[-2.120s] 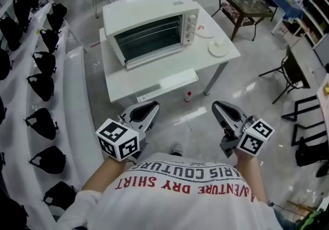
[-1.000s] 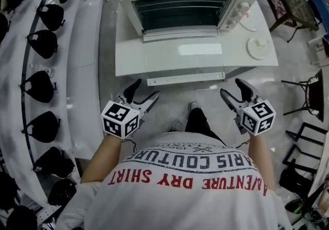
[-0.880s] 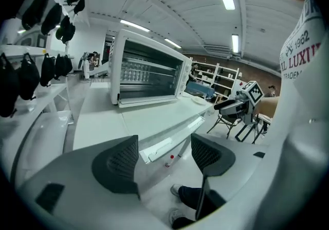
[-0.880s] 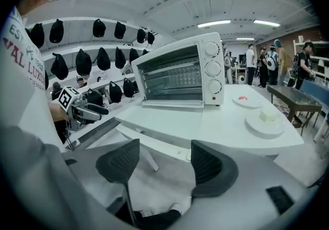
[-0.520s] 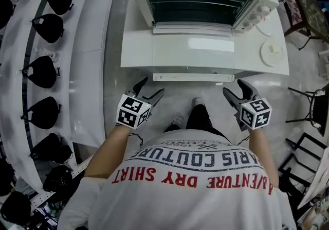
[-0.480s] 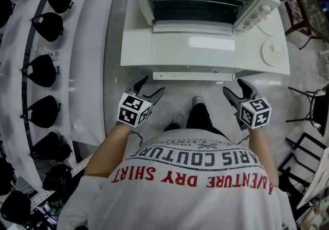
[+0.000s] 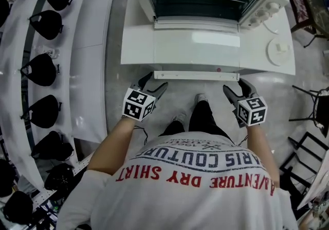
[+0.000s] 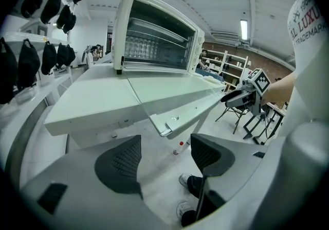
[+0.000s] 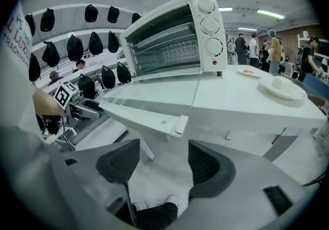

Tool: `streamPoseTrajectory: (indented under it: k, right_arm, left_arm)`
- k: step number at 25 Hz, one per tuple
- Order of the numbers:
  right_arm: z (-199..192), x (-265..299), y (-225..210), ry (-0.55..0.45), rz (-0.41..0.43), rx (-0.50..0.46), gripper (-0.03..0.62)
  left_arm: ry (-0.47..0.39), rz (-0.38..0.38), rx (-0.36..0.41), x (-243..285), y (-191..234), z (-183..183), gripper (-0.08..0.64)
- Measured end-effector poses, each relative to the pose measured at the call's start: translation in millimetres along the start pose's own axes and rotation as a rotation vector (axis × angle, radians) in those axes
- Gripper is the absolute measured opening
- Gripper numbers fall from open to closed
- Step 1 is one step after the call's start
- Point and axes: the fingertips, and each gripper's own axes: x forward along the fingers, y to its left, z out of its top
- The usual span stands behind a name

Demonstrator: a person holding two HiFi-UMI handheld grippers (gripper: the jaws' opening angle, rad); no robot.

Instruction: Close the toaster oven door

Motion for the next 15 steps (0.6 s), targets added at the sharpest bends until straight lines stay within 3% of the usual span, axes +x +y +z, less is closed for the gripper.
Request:
streamPoseTrajectory:
  k: [7, 11, 15]
  right_arm:
    - [8.5, 6.0, -1.1, -0.030, -0.006, 0.013, 0.286]
    - [12.8, 6.2, -1.9, -0.041, -0.014, -0.004, 0.235]
    - [14.4, 5.0, -3.0, -0.052, -0.010, -0.002, 0.198]
  left_arm:
    - [-0.016, -0.011, -0.004, 6.4, -5.0, 5.9, 0.244]
    - [-0.027, -0.001, -0.003, 8.0, -5.7, 9.3, 0.169]
    - [-0.035, 0.008, -0.037, 7.3, -4.8, 10.5, 0.146]
